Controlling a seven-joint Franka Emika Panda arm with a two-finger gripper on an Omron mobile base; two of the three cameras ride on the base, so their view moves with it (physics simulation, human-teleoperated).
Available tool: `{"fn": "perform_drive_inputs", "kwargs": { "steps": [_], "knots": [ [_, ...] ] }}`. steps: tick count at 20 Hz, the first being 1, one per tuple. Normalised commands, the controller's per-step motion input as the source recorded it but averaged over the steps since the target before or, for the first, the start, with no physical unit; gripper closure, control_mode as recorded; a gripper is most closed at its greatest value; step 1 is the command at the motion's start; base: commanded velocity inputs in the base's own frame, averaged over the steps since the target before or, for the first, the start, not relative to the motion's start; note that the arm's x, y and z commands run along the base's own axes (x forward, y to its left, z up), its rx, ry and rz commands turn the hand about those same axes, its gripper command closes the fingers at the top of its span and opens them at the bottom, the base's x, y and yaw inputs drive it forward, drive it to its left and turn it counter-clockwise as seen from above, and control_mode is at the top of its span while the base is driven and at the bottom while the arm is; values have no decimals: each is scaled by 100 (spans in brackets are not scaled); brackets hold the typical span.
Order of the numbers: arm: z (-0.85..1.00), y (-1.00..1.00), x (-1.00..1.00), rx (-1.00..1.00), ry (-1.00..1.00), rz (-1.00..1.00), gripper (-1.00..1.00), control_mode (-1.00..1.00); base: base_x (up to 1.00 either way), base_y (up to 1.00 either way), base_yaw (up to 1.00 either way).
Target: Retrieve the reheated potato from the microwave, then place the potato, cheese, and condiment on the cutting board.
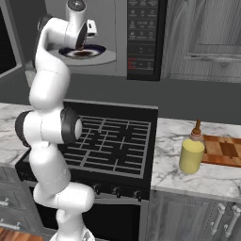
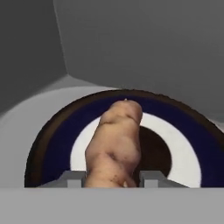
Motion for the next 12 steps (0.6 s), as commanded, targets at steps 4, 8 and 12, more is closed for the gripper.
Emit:
{"fn": "perform_drive_inputs", "kwargs": {
  "steps": [4,8,12],
  "knots": [
    [15,-3,-58,0,-1,0,100,-100,0,0,0],
    [22,-10,-60,1,5,0,100,-100,0,0,0],
    [43,-12,-56,4,11,0,100,-100,0,0,0]
  ]
}}
